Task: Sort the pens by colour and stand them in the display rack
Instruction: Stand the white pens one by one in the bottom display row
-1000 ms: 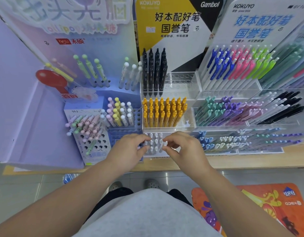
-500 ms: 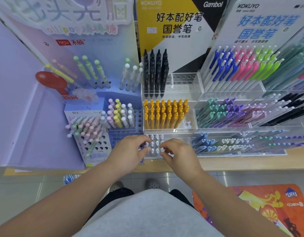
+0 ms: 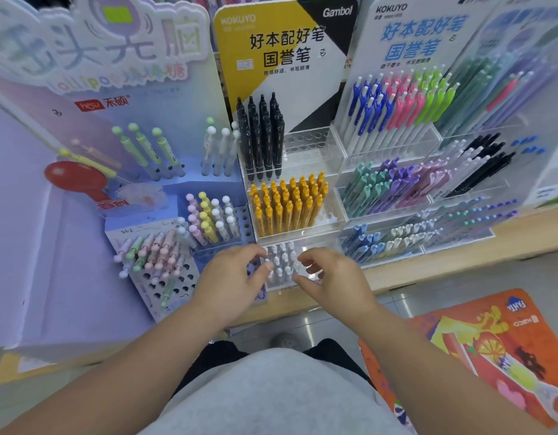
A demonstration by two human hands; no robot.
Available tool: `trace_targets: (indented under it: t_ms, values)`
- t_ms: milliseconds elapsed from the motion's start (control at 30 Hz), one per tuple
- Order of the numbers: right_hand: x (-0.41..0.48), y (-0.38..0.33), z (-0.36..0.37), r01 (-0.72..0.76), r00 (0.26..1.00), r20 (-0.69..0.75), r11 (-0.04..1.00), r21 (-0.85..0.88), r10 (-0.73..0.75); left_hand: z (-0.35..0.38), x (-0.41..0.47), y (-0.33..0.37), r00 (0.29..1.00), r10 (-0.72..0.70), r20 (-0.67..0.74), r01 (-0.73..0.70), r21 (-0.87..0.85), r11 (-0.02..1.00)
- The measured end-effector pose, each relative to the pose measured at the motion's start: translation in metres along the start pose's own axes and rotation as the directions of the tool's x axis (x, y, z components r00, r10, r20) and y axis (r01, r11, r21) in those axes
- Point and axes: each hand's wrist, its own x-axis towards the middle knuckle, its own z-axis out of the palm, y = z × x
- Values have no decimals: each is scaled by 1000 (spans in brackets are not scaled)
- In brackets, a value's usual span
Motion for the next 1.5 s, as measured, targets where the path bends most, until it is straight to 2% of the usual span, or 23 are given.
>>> trace_targets:
  t_ms: [133, 233, 333, 433, 533, 700, 867, 967, 1167, 1233, 1333, 1500]
  values:
    - [-35, -16, -4, -206, 962, -161, 974, 98, 220, -15, -12, 1, 978, 206, -21, -206, 22, 978]
    - [-83, -31, -9, -363, 873, -253, 902, 235, 417, -21, -28, 14, 923, 381, 47, -381, -20, 925]
    - [-145, -43, -8, -483, 769, -294, 818, 313, 567, -9, -43, 25, 855, 499, 140, -490, -97, 866]
    - [-213, -51, -1, -578, 646, -315, 715, 392, 695, 16, -56, 40, 809, 517, 279, -472, -214, 855]
    - [-275, -57, 6, -622, 511, -334, 609, 493, 792, 47, -63, 64, 731, 520, 441, -420, -310, 853]
    - [-346, -50, 7, -594, 272, -362, 451, 666, 892, 99, -67, 132, 641, 542, 543, -409, -356, 840]
    - [-385, 5, -20, -559, 135, -353, 365, 744, 926, 167, -57, 198, 566, 550, 613, -433, -347, 832]
    - [-399, 61, -63, -524, 131, -352, 366, 769, 927, 208, -49, 231, 564, 518, 644, -416, -321, 851]
    - [-410, 175, -215, -554, 263, -393, 472, 686, 881, 262, -41, 302, 636, 407, 656, -324, -251, 912]
    - [-408, 208, -264, -526, 284, -427, 512, 679, 859, 279, -34, 330, 644, 387, 660, -310, -237, 921]
    - [-406, 261, -318, -516, 266, -453, 523, 678, 851, 308, -14, 376, 657, 348, 669, -288, -203, 936]
    - [-410, 353, -374, -525, 210, -382, 434, 733, 900, 378, 41, 472, 641, 353, 681, -310, -191, 931]
